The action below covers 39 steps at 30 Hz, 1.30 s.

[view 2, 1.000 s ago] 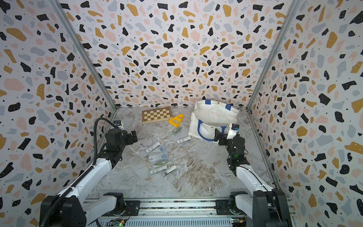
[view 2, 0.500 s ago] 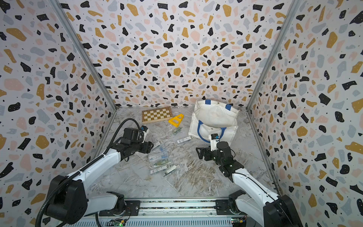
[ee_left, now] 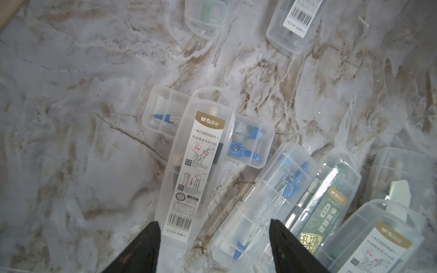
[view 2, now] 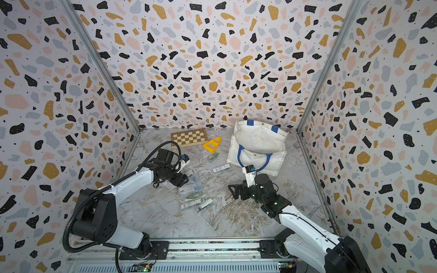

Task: Put the compass set into the canvas bag
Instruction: Pick up the compass set at the center of the board.

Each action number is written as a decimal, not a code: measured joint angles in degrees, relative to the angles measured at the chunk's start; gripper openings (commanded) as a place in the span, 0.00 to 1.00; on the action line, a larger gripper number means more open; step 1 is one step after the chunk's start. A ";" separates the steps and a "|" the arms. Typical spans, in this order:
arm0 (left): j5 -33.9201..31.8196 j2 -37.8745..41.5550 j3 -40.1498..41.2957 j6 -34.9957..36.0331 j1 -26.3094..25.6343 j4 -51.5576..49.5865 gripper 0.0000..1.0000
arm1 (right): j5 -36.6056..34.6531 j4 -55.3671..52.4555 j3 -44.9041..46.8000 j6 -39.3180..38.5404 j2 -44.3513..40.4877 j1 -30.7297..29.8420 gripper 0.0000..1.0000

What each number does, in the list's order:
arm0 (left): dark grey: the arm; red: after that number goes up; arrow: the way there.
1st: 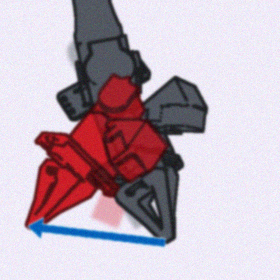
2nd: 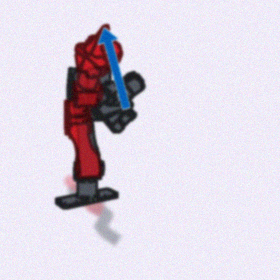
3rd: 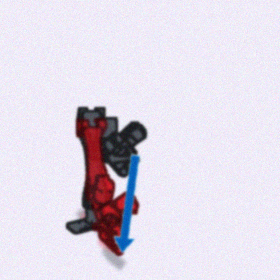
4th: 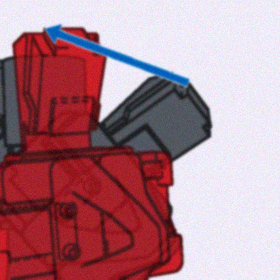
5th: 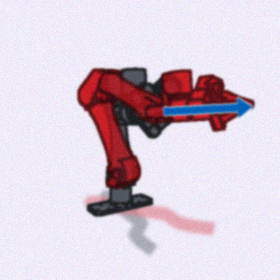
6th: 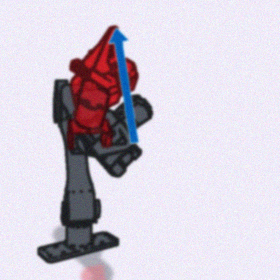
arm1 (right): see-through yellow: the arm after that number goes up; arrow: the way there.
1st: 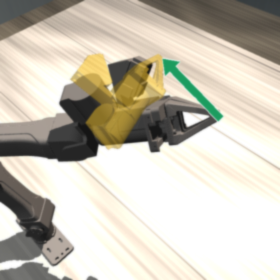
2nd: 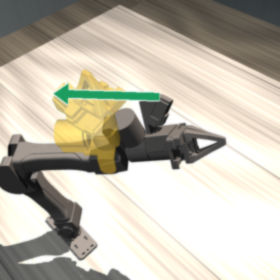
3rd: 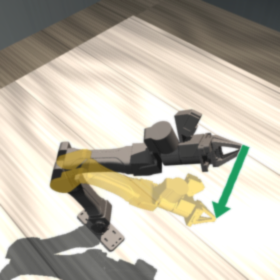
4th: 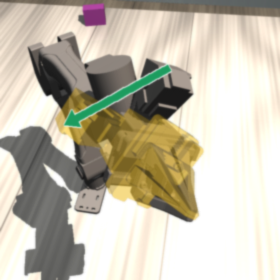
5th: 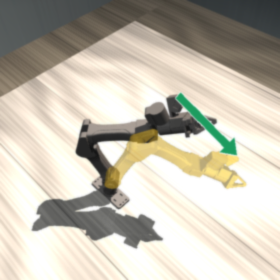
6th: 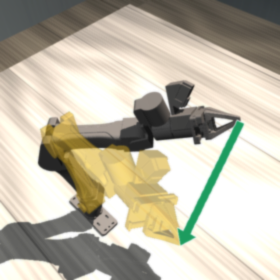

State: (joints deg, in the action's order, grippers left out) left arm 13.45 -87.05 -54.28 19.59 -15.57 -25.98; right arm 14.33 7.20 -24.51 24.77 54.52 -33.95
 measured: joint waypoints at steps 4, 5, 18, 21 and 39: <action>-1.20 -3.58 -1.01 2.21 0.00 0.04 0.72 | -0.07 0.09 0.00 0.09 1.99 -2.05 0.99; -1.70 -4.44 -1.25 2.58 0.00 0.11 0.72 | -0.11 0.13 0.00 0.07 2.60 -2.43 0.99; -4.76 -12.66 -5.60 6.80 0.00 0.92 0.65 | -1.14 2.69 -2.12 -0.15 10.38 -6.91 0.99; -4.79 -14.53 -6.69 7.23 0.00 1.07 0.59 | -1.36 3.15 -3.23 -0.33 11.72 -7.56 0.99; -1.09 1.84 -2.93 5.62 -5.09 3.91 0.24 | 3.13 -0.42 -15.69 1.49 15.56 -7.78 0.97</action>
State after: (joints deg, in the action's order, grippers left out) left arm 12.36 -85.21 -57.21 25.21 -20.67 -22.06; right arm 17.45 6.79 -40.21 26.26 70.08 -41.74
